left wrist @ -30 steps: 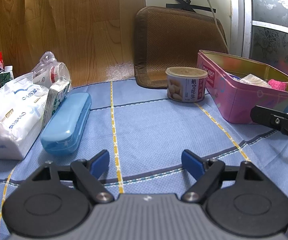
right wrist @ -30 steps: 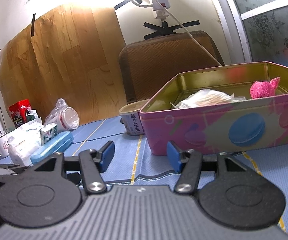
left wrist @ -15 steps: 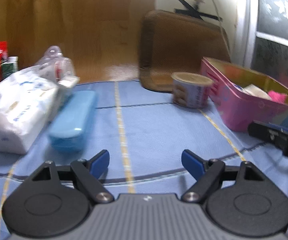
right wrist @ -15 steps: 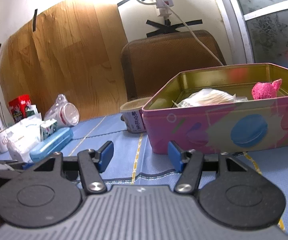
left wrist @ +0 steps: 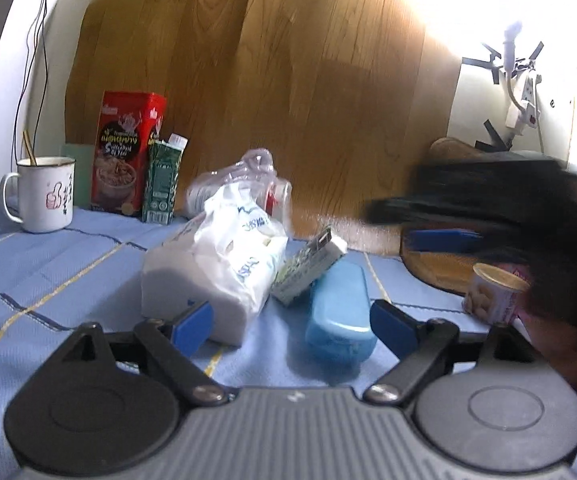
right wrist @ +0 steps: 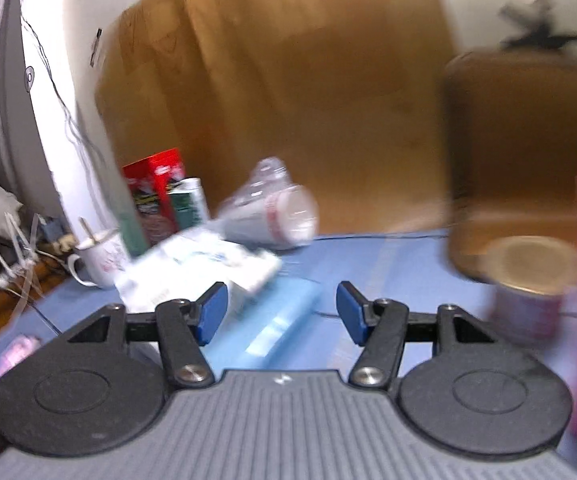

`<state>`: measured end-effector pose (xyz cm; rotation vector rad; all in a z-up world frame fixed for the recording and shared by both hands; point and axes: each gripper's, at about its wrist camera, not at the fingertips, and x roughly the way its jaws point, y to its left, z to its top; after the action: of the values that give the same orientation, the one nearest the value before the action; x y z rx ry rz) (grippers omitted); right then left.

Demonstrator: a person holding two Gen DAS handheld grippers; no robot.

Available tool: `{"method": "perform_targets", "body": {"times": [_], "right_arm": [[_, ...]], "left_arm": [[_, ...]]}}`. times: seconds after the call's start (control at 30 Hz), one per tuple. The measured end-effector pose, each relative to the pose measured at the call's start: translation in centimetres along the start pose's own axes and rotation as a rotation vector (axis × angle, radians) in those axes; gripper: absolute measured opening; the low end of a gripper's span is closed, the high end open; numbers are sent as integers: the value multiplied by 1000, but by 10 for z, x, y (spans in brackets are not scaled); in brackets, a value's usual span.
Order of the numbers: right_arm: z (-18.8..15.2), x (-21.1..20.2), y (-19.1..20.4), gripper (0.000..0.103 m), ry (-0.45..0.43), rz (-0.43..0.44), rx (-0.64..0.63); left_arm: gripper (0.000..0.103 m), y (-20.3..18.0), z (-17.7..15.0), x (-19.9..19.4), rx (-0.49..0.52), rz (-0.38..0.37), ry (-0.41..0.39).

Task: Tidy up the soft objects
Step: 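Grasp the green VIRIO tissue pack with the right gripper, then bring the tissue pack to the left gripper while the left gripper grasps it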

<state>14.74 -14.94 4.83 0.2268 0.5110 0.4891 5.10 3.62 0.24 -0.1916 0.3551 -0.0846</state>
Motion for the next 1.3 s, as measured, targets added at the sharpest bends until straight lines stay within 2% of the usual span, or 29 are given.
{"method": "perform_targets", "body": {"times": [0.1, 0.13, 0.17, 0.2, 0.27, 0.4, 0.5, 0.57, 0.63, 0.7, 0.77, 0.8, 0.83, 0.9, 0.93, 1.03, 1.1, 1.17, 1.2, 1.23, 1.3], "right_arm": [[10, 46, 7, 62, 82, -28, 45], [11, 59, 6, 57, 113, -23, 73], [11, 70, 5, 47, 148, -19, 93], [10, 78, 4, 27, 180, -27, 95], [9, 73, 1, 24, 174, -26, 124], [9, 13, -15, 22, 63, 45, 188], [-8, -45, -35, 22, 5, 78, 246], [-26, -77, -50, 22, 9, 74, 277], [-50, -106, -65, 22, 32, 53, 304], [-73, -128, -79, 23, 52, -3, 327], [-88, -145, -88, 29, 49, -64, 332], [-94, -151, -88, 34, 47, -90, 318], [-98, -157, -85, 48, 41, -130, 284], [-104, -171, -73, 68, -5, -226, 154], [-106, -174, -66, 73, -21, -257, 72], [-116, -178, -39, 79, -25, -281, -182], [-123, -176, -38, 79, 6, -278, -260], [-128, -165, -39, 77, 41, -269, -274], [-129, -158, -42, 72, 71, -264, -258], [-130, -151, -47, 46, 97, -256, -234], [-128, -146, -49, 40, 80, -262, -210]], "left_arm": [[89, 7, 1, 0, -25, -11, -4], [89, 9, 1, -1, -34, -12, -2], [89, 10, 2, 0, -42, -15, -1], [89, 11, 2, 0, -47, -18, -1], [89, 11, 1, -4, -49, -22, -6], [89, 9, 1, -4, -44, -35, -10], [86, 10, 1, -6, -44, -77, -12], [84, 10, 2, -3, -33, -140, 14], [75, 4, 3, -1, -15, -216, 64], [71, -8, 5, 2, -13, -315, 124], [71, -23, 6, 4, -11, -397, 164], [71, -33, 7, 5, -1, -429, 185], [70, -44, 7, 7, 12, -459, 210], [66, -65, 8, 13, 40, -511, 262], [66, -75, 7, 17, 56, -528, 284], [66, -101, 4, 30, 97, -537, 357], [66, -113, -4, 39, 106, -558, 420], [54, -123, -13, 49, 113, -562, 481], [44, -127, -17, 51, 121, -561, 505], [43, -132, -19, 50, 130, -547, 498], [43, -142, -13, 42, 156, -538, 467]]}}
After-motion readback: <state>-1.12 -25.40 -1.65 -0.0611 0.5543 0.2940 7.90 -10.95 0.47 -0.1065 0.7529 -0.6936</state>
